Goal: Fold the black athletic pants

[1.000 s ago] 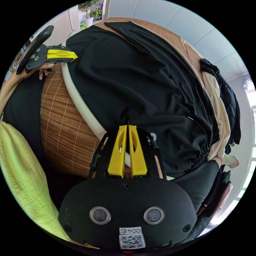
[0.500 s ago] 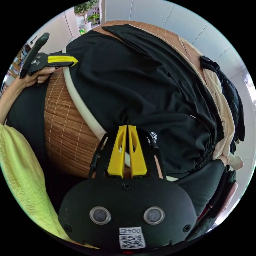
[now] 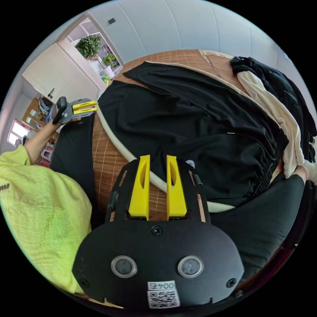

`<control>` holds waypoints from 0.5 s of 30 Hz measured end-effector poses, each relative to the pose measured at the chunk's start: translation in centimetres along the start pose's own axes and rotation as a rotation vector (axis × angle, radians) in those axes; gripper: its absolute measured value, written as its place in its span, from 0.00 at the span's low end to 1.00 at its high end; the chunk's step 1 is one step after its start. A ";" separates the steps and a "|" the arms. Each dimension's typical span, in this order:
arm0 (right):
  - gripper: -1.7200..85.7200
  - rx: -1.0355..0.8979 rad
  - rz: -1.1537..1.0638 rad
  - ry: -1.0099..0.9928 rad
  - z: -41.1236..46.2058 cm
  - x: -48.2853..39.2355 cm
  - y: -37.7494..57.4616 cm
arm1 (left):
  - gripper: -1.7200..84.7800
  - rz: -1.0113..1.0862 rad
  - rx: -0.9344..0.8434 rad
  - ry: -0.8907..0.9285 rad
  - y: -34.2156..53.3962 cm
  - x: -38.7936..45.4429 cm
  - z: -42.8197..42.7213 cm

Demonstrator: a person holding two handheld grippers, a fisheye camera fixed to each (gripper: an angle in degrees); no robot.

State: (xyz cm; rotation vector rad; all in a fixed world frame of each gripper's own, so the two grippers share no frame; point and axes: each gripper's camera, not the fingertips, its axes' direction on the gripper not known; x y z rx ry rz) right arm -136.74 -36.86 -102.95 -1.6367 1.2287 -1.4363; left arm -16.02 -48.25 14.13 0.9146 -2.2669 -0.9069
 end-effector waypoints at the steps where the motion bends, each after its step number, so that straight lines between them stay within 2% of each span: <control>1: 0.12 -0.035 -0.025 -0.002 -0.3 -0.4 -0.3 | 0.10 0.040 0.003 0.012 -0.1 0.4 -0.1; 7: 0.13 -0.326 -0.167 0.100 -0.3 -0.9 -3.8 | 0.11 0.426 0.207 0.076 -4.7 8.4 -6.2; 10: 0.12 -0.433 -0.212 0.155 -1.2 1.0 -5.3 | 0.11 0.526 0.313 0.137 -7.7 11.5 -8.9; 15: 0.12 -0.590 -0.229 0.166 -1.3 5.0 -8.2 | 0.11 0.593 0.389 0.181 -12.6 13.7 -10.1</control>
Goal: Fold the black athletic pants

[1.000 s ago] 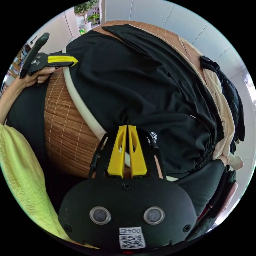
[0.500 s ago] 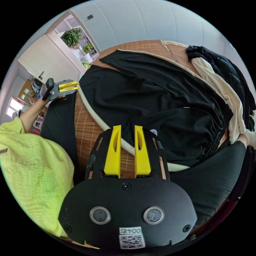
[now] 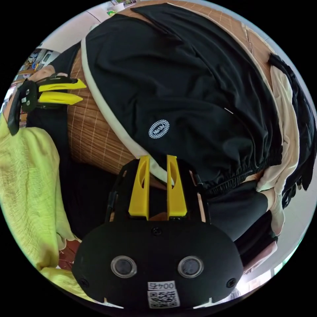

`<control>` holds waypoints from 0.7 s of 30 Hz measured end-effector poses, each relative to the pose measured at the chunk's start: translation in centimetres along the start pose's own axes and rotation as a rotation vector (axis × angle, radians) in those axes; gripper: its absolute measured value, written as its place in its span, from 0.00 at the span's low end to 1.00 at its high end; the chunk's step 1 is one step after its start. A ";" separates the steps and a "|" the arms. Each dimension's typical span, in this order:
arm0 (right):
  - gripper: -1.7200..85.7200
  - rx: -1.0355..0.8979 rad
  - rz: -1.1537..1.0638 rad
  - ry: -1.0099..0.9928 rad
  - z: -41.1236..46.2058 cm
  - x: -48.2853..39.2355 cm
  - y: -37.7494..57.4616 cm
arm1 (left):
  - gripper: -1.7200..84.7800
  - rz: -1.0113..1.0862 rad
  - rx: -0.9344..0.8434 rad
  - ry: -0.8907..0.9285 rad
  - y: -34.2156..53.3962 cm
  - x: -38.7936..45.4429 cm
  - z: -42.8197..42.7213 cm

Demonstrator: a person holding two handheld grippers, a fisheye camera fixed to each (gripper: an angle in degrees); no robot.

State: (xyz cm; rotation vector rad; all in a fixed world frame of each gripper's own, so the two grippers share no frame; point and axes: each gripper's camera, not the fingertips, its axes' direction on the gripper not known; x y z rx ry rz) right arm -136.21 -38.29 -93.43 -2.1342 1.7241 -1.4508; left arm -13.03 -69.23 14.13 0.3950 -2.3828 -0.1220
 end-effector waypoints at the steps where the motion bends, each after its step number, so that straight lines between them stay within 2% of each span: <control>1: 0.12 -0.030 0.007 -0.020 0.1 0.8 -0.6 | 0.11 -0.003 0.005 0.034 -0.8 -0.6 0.6; 5: 0.11 -0.195 0.016 -0.038 2.0 1.2 -2.4 | 0.11 -0.021 -0.004 0.149 -2.3 -2.0 2.6; 7: 0.11 -0.212 0.020 -0.033 1.8 0.8 -2.4 | 0.11 -0.026 -0.008 0.247 -2.6 -2.3 3.7; 10: 0.11 -0.258 0.012 -0.037 2.2 -0.1 -1.9 | 0.11 -0.065 0.011 0.260 -2.6 -3.0 3.7; 12: 0.11 -0.260 0.009 -0.032 1.9 -0.7 -1.4 | 0.11 -0.064 0.024 0.192 -2.1 -3.8 2.5; 16: 0.11 -0.107 0.076 0.004 -1.0 -1.3 0.6 | 0.11 -0.186 0.069 0.129 0.6 -8.1 0.3; 21: 0.11 0.072 0.269 0.033 -2.2 0.0 2.9 | 0.11 -0.459 -0.074 0.086 6.5 -17.4 5.4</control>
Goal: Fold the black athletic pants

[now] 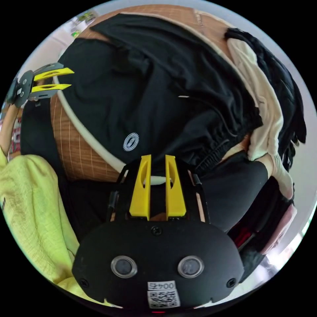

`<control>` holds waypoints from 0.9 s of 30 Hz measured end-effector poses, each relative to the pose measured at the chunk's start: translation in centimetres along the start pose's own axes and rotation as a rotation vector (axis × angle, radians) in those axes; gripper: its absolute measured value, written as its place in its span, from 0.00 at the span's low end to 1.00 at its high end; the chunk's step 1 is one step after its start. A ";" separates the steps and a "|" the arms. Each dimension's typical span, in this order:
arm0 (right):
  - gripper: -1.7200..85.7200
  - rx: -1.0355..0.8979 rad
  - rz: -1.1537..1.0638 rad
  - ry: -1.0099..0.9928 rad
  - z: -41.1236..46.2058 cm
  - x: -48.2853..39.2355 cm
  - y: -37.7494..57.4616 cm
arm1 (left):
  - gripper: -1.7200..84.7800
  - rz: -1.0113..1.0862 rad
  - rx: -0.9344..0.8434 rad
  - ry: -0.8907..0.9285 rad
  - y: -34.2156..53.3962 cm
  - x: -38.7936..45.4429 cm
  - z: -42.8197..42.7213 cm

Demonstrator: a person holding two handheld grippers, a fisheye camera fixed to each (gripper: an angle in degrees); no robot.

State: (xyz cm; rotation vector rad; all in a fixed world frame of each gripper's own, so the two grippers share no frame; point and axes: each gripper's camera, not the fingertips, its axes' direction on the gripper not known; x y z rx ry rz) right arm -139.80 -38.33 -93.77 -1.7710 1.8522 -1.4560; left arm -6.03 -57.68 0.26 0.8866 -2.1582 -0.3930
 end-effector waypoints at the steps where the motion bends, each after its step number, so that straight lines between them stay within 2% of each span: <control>1: 0.11 0.050 0.059 -0.002 -0.3 0.9 0.3 | 0.10 -0.071 -0.029 0.000 0.1 -2.1 1.5; 6: 0.11 0.296 0.325 -0.010 -2.0 7.1 2.0 | 0.09 -0.193 -0.124 0.018 -0.4 -5.8 6.5; 11: 0.13 0.451 0.593 -0.222 0.3 16.7 2.9 | 0.05 -0.181 -0.120 0.021 -1.2 -5.2 7.4; 17: 0.15 0.470 0.733 -0.326 4.3 21.8 1.9 | 0.03 -0.210 -0.138 -0.001 -1.8 -5.2 8.0; 21: 0.10 0.424 0.726 -0.242 6.0 21.9 0.8 | 0.03 -0.219 -0.145 0.030 -2.0 -6.0 8.4; 23: 0.09 0.377 0.760 -0.122 7.1 21.8 1.1 | 0.03 -0.222 -0.144 0.033 -2.0 -6.1 8.5; 27: 0.11 0.425 0.799 -0.149 7.6 21.3 3.2 | 0.04 -0.191 -0.154 0.000 -2.3 -6.1 8.0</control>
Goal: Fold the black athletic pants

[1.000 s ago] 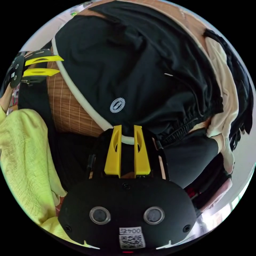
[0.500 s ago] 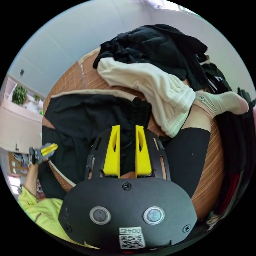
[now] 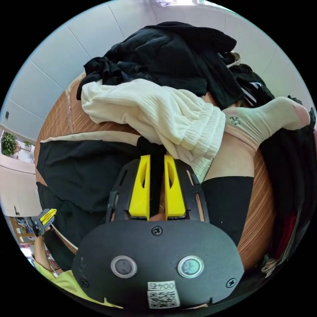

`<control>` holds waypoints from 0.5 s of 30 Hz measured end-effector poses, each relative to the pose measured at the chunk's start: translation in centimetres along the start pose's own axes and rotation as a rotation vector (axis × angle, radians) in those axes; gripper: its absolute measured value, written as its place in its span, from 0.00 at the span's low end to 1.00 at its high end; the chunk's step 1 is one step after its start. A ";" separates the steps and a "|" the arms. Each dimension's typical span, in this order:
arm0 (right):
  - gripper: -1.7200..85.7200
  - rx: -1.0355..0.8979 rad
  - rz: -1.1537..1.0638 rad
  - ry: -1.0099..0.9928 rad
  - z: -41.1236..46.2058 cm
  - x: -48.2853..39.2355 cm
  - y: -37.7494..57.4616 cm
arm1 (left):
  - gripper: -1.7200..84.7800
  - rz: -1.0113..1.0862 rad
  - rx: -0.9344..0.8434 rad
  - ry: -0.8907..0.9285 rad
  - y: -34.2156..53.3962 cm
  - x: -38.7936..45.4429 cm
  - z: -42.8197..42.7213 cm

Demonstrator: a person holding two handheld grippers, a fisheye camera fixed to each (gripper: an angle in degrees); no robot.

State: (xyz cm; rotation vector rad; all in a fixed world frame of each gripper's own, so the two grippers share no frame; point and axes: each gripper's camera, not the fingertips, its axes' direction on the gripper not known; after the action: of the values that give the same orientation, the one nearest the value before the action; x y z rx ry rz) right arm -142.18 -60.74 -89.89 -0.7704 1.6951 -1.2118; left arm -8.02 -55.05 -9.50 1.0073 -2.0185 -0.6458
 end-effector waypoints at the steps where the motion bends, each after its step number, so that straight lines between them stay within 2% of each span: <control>1: 0.11 0.041 -0.012 0.004 -1.2 -0.2 0.9 | 0.04 0.017 0.022 -0.022 0.1 0.0 -0.7; 3: 0.12 0.115 -0.039 0.019 -3.4 -0.8 2.8 | 0.04 0.029 0.060 -0.038 0.0 -0.6 -1.7; 7: 0.11 0.224 -0.187 -0.024 -6.5 -3.5 7.4 | 0.06 0.053 0.048 -0.191 -1.5 -3.6 -2.0; 11: 0.10 0.147 -0.375 -0.107 -5.1 -6.4 8.6 | 0.07 0.054 -0.015 -0.256 -4.4 -7.1 -0.3; 15: 0.09 0.089 -0.414 -0.164 -3.9 -7.3 8.4 | 0.07 -0.004 -0.048 -0.236 -7.8 -11.3 1.4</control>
State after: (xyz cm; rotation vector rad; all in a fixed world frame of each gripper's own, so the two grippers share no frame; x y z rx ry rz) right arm -142.65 -50.18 -95.14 -1.1710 1.3766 -1.4469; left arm -1.43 -49.94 -20.56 0.9428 -2.1928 -0.8449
